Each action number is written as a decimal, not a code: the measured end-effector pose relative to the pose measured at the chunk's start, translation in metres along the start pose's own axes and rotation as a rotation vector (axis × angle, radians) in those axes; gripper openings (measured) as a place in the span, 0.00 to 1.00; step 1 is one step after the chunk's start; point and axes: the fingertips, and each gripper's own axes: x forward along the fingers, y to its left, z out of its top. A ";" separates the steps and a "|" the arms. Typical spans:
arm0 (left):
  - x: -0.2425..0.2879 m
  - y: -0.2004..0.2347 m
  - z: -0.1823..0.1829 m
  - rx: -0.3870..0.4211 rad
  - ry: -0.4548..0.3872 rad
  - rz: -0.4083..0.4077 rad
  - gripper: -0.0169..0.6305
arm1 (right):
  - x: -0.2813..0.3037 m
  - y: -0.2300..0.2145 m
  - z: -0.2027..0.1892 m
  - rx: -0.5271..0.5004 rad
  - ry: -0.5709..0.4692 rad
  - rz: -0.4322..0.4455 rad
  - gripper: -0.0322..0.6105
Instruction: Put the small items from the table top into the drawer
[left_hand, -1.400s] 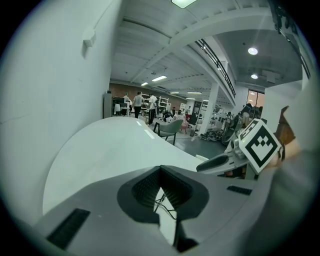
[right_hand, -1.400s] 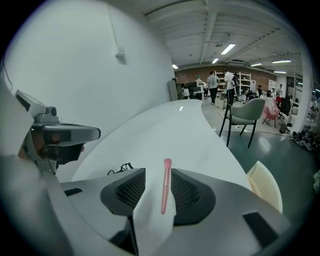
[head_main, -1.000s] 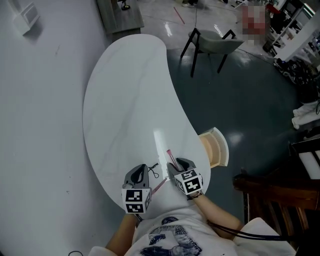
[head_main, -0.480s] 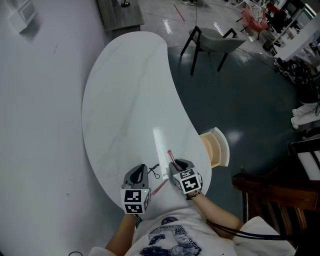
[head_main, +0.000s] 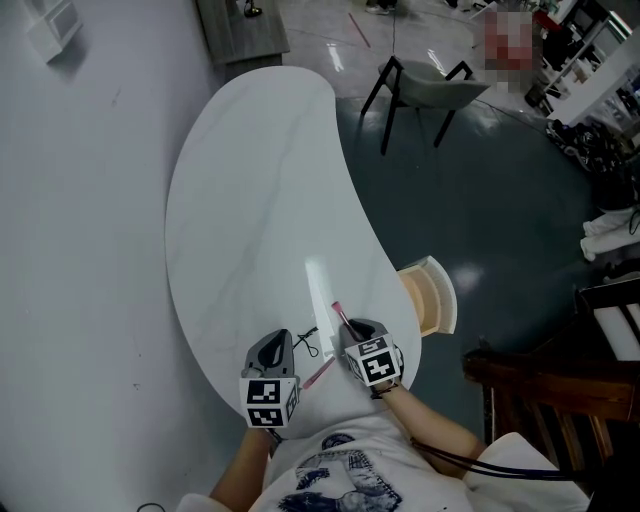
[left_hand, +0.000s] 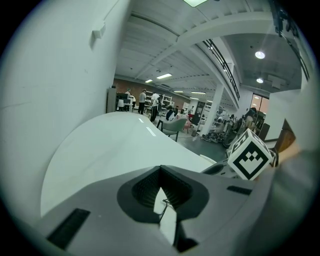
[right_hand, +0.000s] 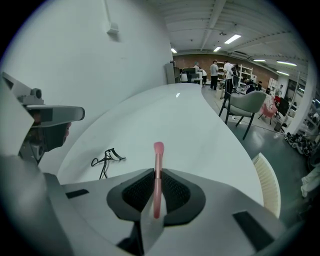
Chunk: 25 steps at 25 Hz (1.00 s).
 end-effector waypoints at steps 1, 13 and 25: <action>-0.001 -0.001 0.001 0.003 -0.003 0.000 0.06 | -0.002 0.001 0.000 -0.001 -0.004 0.001 0.14; -0.018 -0.031 0.004 0.046 -0.032 -0.022 0.06 | -0.039 0.005 -0.008 0.019 -0.073 -0.002 0.14; -0.038 -0.086 0.002 0.080 -0.077 -0.042 0.06 | -0.103 0.001 -0.022 0.014 -0.166 -0.005 0.14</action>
